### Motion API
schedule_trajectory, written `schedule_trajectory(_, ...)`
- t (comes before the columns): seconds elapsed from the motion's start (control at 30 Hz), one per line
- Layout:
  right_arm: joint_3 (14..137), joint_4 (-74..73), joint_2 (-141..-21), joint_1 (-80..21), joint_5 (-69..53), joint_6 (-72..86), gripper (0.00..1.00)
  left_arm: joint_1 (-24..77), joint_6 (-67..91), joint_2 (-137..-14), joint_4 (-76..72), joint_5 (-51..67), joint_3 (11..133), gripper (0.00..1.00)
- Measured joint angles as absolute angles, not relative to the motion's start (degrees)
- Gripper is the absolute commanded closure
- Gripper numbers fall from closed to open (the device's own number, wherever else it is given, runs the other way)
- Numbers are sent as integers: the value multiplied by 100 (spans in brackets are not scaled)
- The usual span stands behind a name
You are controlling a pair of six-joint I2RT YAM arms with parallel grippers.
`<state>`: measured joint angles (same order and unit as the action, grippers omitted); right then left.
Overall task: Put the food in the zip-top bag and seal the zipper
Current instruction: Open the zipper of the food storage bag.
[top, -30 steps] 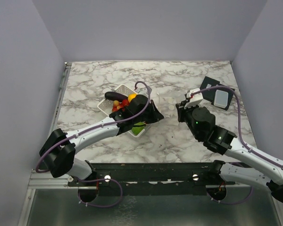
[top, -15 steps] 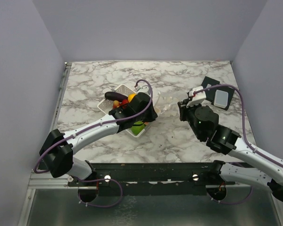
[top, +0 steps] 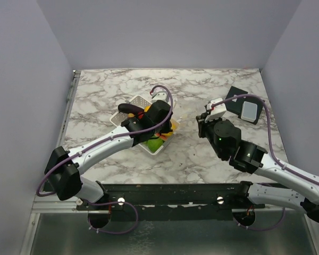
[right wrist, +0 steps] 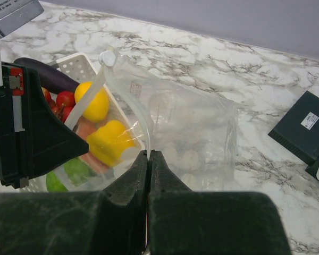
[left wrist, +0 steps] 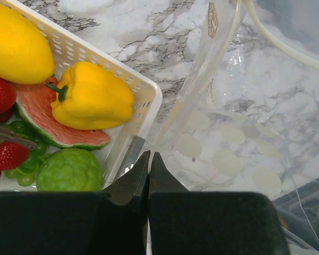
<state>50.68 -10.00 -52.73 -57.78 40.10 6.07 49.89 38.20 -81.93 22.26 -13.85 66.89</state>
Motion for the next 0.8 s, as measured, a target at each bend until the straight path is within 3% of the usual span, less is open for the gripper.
schedule_trajectory(0.13,5181,-998,-5358,-5819,4049,596,98,4989,3710,-8193,2324,-1455,6790,100)
schedule_trajectory(0.2,5216,-1000,-5376,-5822,4051,596,91,4989,3647,-8191,2357,-1461,6855,100)
schedule_trajectory(0.37,5360,-1013,-5406,-5839,4066,593,85,4989,3391,-8103,2440,-1466,7065,100)
schedule_trajectory(0.47,5507,-1031,-5406,-5841,4066,593,75,4989,3227,-7999,2482,-1463,7190,100)
schedule_trajectory(0.63,5815,-1079,-5422,-5843,4038,572,48,4989,2910,-7861,2569,-1466,7502,100)
schedule_trajectory(0.8,6158,-1168,-5483,-5843,3916,567,42,4989,2589,-7791,2694,-1614,7806,100)
